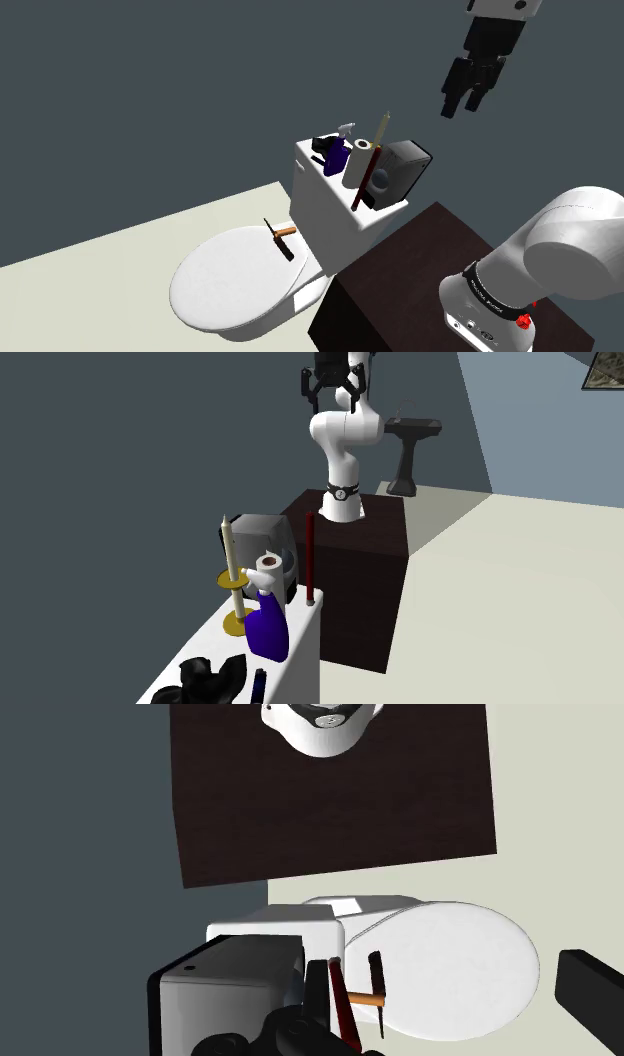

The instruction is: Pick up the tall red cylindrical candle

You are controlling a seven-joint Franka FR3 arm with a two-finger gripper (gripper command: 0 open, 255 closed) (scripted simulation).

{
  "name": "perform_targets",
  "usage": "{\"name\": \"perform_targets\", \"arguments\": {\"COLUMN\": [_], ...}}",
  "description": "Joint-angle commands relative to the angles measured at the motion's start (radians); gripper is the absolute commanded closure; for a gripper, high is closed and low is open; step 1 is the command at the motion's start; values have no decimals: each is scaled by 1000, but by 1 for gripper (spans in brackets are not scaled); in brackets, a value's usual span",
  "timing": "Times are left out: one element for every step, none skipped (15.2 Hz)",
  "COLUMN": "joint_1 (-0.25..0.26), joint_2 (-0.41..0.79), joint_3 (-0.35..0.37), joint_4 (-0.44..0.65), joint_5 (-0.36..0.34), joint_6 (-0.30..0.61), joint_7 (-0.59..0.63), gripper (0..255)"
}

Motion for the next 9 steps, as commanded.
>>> {"name": "perform_targets", "arguments": {"joint_1": [0,2,3,5,7,9,10,12,14], "joint_2": [0,15,32,51,71,92,115,140,166], "joint_3": [0,-3,-5,-8,-11,-14,-16,-19,-21], "joint_4": [0,-18,-35,-50,-64,-76,-87,-97,-104], "joint_5": [0,-6,-12,-17,-23,-28,-33,-38,-43], "joint_6": [0,38,75,113,151,189,228,266,304], "joint_7": [0,-12,-24,-35,-46,-57,-68,-78,-88], "gripper": [0,0,0,0,0,0,0,0,0]}}
